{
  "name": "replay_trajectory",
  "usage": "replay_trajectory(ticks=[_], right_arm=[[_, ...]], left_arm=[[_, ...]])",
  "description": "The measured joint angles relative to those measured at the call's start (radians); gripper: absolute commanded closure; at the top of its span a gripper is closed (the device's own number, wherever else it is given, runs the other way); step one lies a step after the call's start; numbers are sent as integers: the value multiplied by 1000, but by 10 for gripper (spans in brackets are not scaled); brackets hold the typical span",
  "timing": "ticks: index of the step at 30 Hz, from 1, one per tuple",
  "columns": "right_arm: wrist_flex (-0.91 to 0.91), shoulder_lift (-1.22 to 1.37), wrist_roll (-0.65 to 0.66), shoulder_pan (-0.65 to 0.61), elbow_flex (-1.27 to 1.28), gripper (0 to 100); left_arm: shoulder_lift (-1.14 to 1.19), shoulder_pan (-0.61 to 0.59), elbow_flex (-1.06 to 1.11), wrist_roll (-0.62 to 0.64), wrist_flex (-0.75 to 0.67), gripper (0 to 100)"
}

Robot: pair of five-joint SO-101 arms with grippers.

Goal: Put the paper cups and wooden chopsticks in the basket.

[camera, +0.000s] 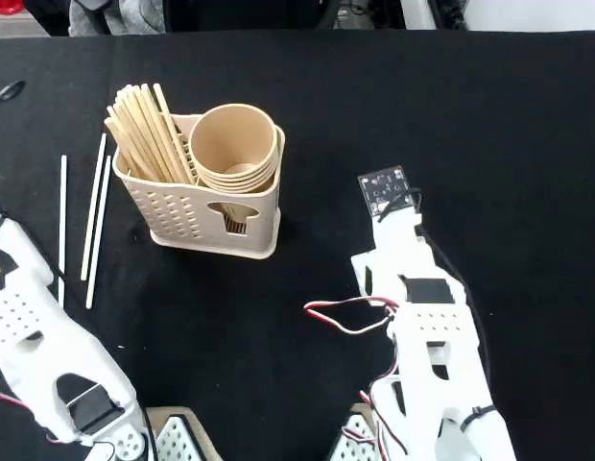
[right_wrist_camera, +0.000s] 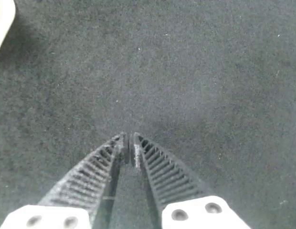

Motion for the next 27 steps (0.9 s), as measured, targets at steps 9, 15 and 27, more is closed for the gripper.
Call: replay_trajectory(ticks=[9, 15, 27], right_arm=[[0, -161, 6, 0, 92, 969], [0, -245, 60, 0, 129, 984], [0, -265, 69, 0, 135, 987]], left_arm=[[-433, 157, 632, -2, -104, 971], [-882, 232, 1148, -2, -396, 971], [-1869, 279, 1800, 66, -873, 971]])
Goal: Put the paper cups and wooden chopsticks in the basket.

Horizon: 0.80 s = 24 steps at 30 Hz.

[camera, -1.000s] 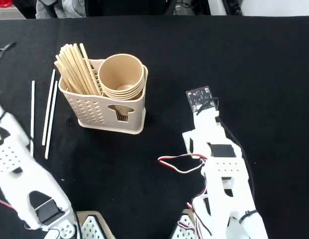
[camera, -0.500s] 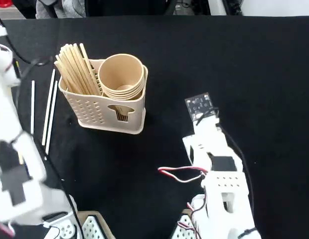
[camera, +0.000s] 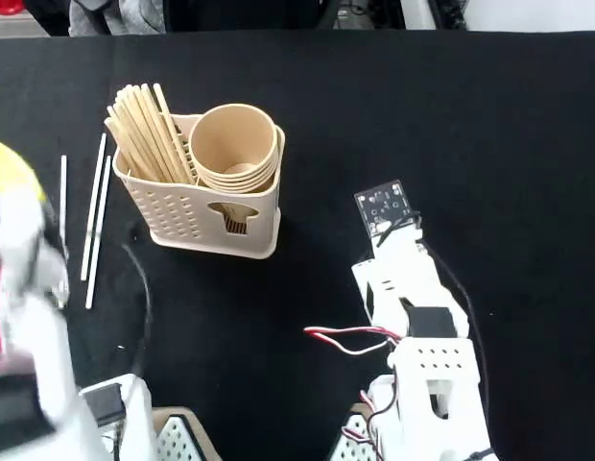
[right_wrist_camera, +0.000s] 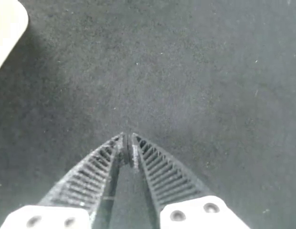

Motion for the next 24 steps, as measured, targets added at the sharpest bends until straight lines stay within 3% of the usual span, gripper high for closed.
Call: replay_trajectory(ticks=[4, 10, 16, 24], right_arm=[[0, 0, 0, 0, 0, 987], [0, 0, 0, 0, 3, 987], [0, 0, 0, 0, 3, 986], [0, 0, 0, 0, 3, 986]], left_arm=[[-58, 150, 8, 32, -118, 970], [117, 399, 8, 52, -196, 971], [215, 376, 9, 345, -431, 972], [295, 361, 64, 397, -772, 972]])
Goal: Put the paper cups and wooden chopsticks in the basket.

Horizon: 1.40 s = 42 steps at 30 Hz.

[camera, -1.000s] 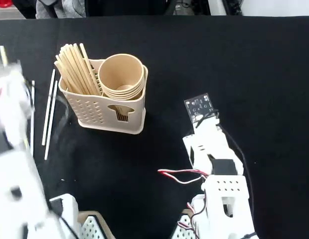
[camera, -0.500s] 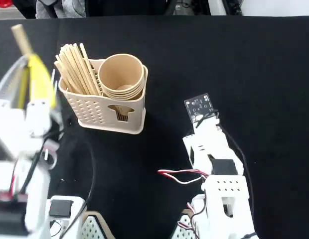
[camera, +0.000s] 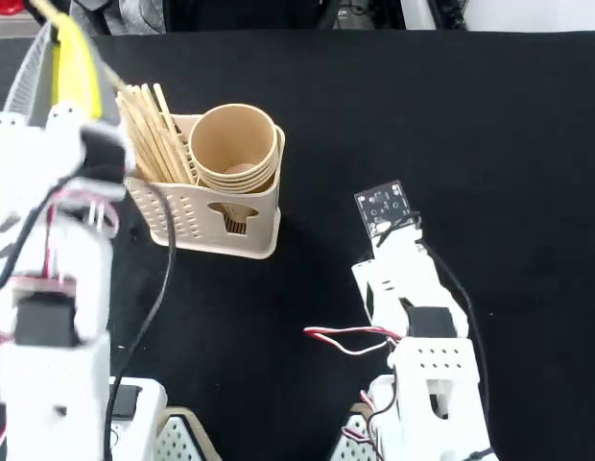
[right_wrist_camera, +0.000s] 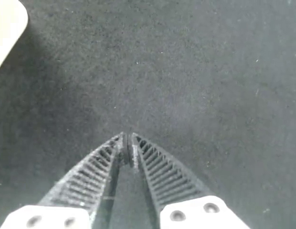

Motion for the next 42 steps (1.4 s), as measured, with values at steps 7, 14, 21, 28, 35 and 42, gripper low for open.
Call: replay_trajectory(ticks=[7, 14, 21, 28, 35, 42], right_arm=[[0, 0, 0, 0, 0, 986], [0, 0, 0, 0, 0, 986], [0, 0, 0, 0, 0, 985], [0, 0, 0, 0, 0, 985], [0, 0, 0, 0, 0, 985], [0, 0, 0, 0, 0, 985]], left_arm=[[204, -38, 6, 0, -115, 972], [330, -94, 18, 0, -146, 971], [330, -91, 63, 0, -146, 954], [311, -63, 100, -63, 23, 812], [226, -48, -121, -80, 446, 808], [311, -199, -496, -252, 916, 810]])
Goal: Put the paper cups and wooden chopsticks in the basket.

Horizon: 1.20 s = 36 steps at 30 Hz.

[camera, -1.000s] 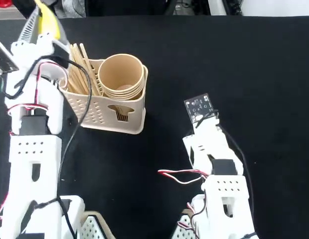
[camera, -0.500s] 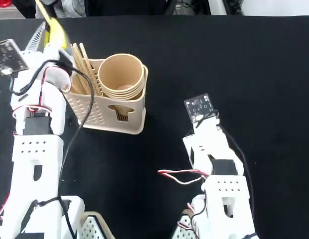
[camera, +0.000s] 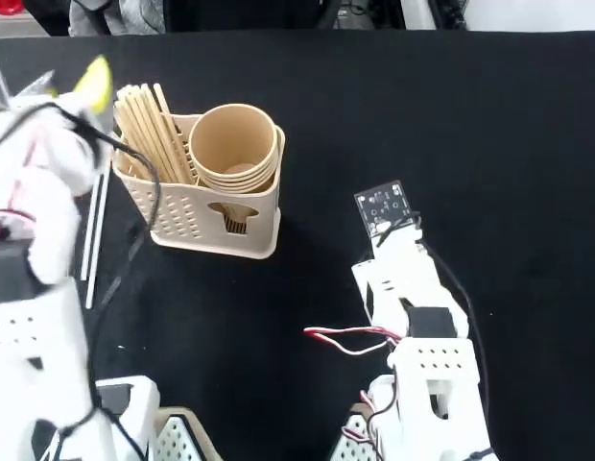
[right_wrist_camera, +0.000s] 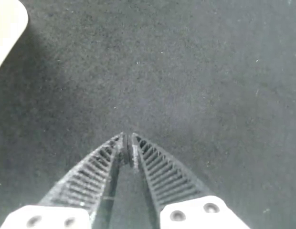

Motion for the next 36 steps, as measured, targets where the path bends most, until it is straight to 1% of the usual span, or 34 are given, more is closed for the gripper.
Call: replay_trajectory(ticks=[2, 3, 5, 8, 11, 17, 23, 29, 30, 34, 36], right_arm=[[0, 0, 0, 0, 0, 985], [0, 0, 0, 0, 0, 985], [0, 0, 0, 0, 0, 985], [0, 0, 0, 0, 0, 985], [0, 0, 0, 0, 0, 985], [0, 0, 0, 0, 9, 985], [0, 0, 3, 0, 12, 985], [0, 0, 3, 0, 12, 985], [0, 0, 3, -5, 12, 985], [0, 0, 5, -14, 18, 985], [0, 0, 3, -17, 18, 985]], left_arm=[[78, -75, -58, -37, 98, 811], [124, -114, -77, -55, 123, 810], [222, -184, -106, -92, 141, 810], [382, -238, -130, -135, 129, 811], [551, -245, -152, -187, 126, 812], [868, -269, -255, -239, 126, 812], [1189, -308, -465, -250, 126, 812], [1504, -310, -720, -252, 124, 815], [1547, -310, -764, -252, 126, 832], [1671, -296, -927, -253, 163, 962], [1725, -290, -1011, -265, 198, 970]])
